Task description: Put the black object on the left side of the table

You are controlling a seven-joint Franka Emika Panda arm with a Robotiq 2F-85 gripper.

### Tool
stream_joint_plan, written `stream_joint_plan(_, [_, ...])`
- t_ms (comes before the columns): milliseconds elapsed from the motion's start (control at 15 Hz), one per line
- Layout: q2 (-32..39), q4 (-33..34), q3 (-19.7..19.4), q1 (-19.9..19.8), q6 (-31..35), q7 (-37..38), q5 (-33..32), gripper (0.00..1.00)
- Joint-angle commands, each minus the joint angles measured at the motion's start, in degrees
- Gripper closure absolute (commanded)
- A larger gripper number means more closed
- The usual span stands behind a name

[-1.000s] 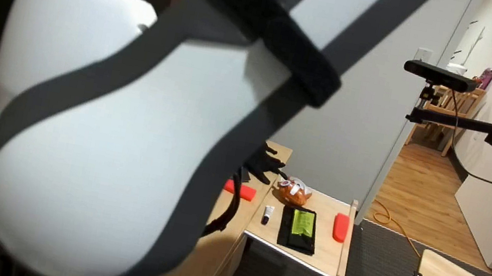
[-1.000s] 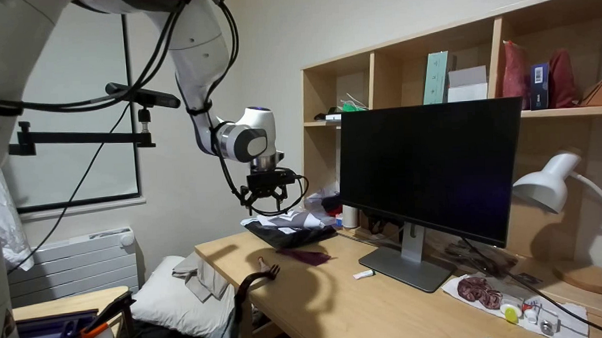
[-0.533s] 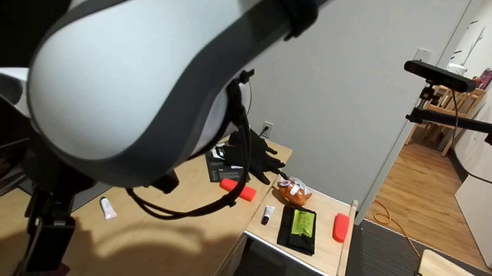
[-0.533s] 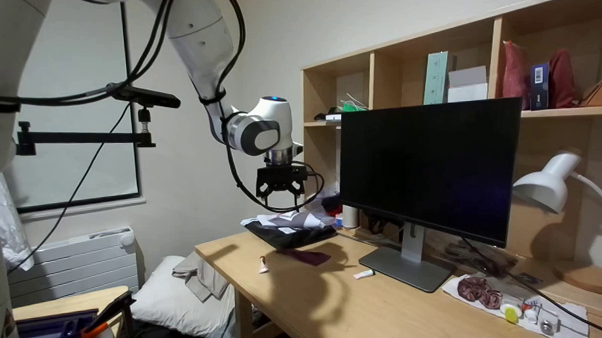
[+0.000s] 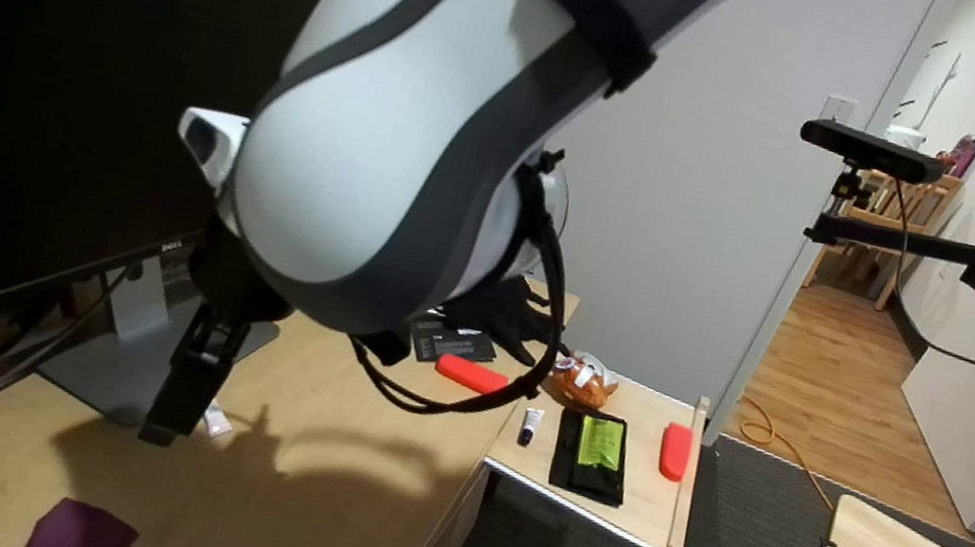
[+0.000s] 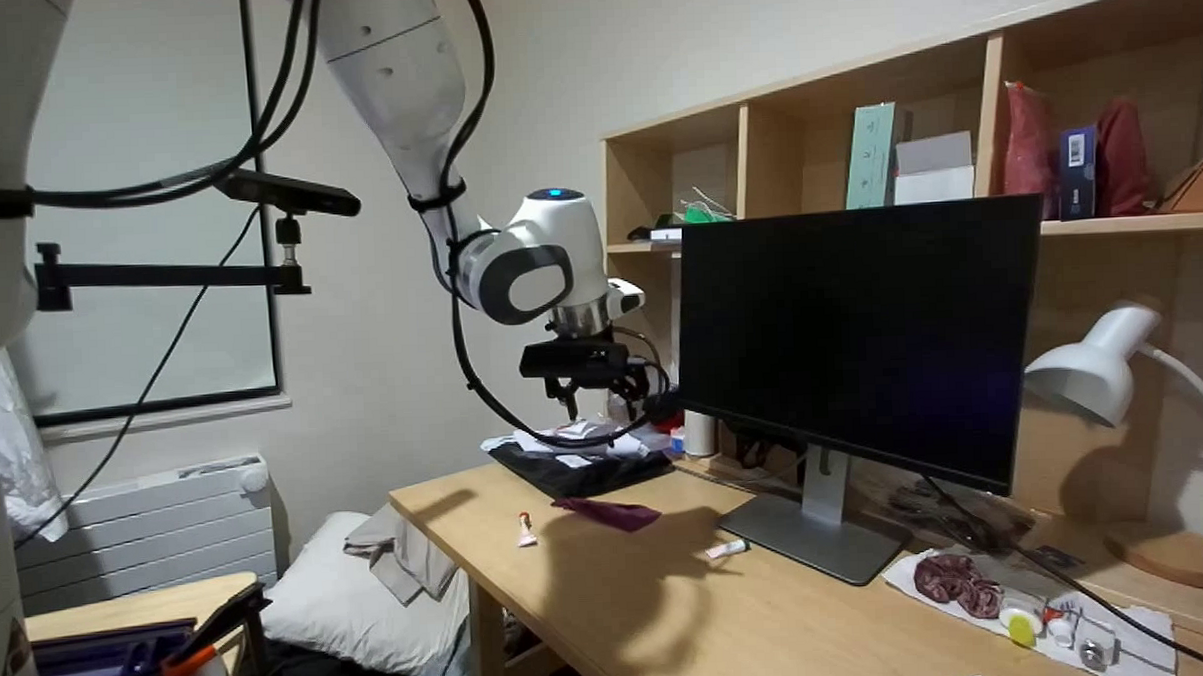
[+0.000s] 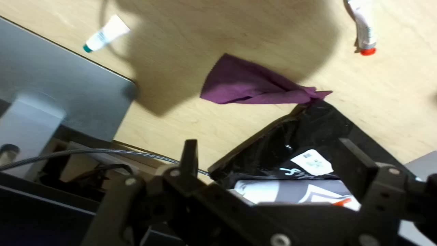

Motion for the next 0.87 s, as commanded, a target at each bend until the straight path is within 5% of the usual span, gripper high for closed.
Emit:
stream_joint_plan(0, [-4.0,-4.0,-3.5,0.6,2.7,8.7,-2.4,0.00])
stream_joint_plan(333, [-5.6,-4.3,-8.6,2.8,-1.2,14.9,-8.1,0.00])
stream_joint_plan(800, [-3.7,-2.9,-7.9,2.1,-2.2,15.2,-8.7,0.00])
